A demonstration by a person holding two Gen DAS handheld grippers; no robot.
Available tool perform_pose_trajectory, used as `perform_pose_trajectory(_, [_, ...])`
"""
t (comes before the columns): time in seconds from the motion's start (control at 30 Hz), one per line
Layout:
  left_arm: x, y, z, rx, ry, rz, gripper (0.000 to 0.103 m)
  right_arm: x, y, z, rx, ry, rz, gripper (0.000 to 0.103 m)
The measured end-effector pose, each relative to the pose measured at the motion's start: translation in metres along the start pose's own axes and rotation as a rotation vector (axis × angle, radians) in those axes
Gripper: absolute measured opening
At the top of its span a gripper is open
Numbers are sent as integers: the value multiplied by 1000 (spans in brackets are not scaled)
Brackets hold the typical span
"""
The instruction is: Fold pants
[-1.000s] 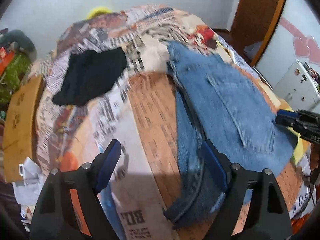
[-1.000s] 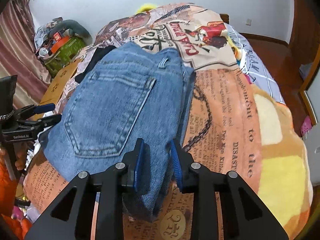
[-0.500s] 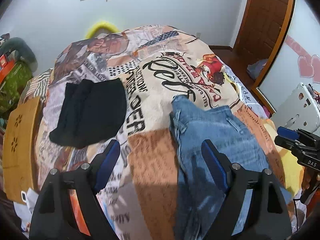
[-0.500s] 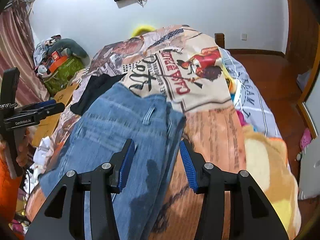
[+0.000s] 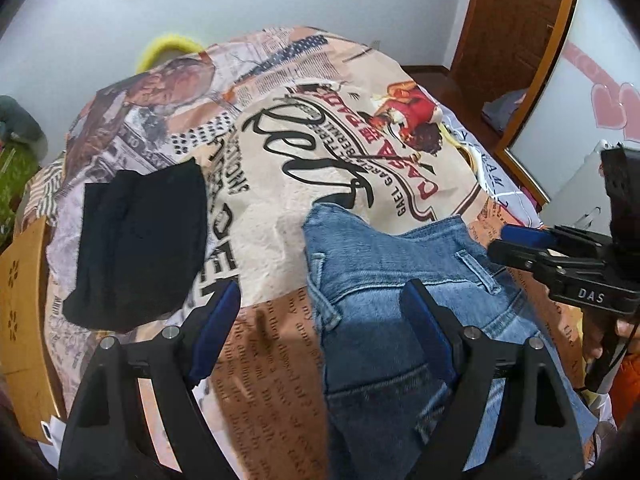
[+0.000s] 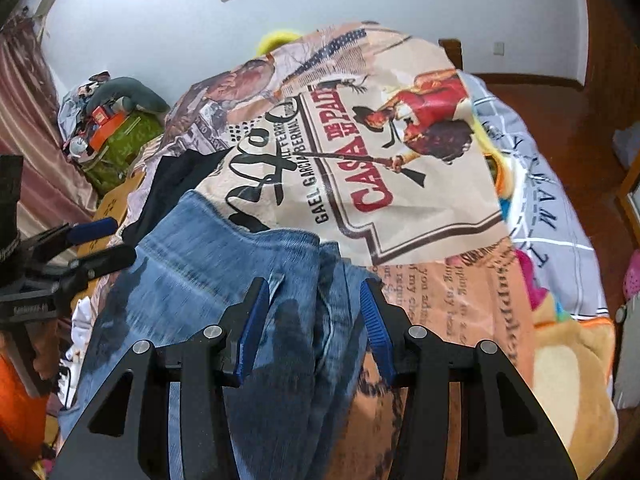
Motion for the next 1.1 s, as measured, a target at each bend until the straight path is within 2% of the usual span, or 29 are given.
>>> perform_pose_trajectory(0.17, [17,6,4,-1,-22,26,84,23,2,-1,13,-54,-47,42])
perform_pose_trajectory(0.23, [19,7,4,9,-21,18,84,29,0,1,6,-64,-81,26])
perform_pose_trajectory(0.3, [21,6,4,21,-12,-23,84,29,-4,3,-23,-40,-78,21])
perform_pose_trajectory(0.43, [26,8,7,46,-7,-63,85,23,-10,5,-101,8,-7,15])
perform_pose_trajectory(0.53, [32,6,9,38,-13,-76,85,25,-5,4,-94,17,10,14])
perform_pose_trajectory(0.67, [40,0,10,20,-18,-85,93,30,0,6,-83,9,15,14])
perform_pose_trajectory(0.8, [39,-1,10,21,-21,-70,93,28,-5,4,-97,1,45,15])
perform_pose_trajectory(0.93, [28,-6,8,16,-26,-61,93,14,-6,1,-117,17,140,15])
perform_pose_trajectory(1.1, [-2,-13,6,26,23,-106,92,-16,-7,3,-142,49,171,16])
Point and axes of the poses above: each gripper's, at about its wrist camera, not at the fingertips, and x roughly the way its jaws point, y to its right, z to its underside, the point moved 6 cm from there along x, roughly the way its jaws point, and after that the axes turned 3 degrees about -z, right-handed, at the moved point
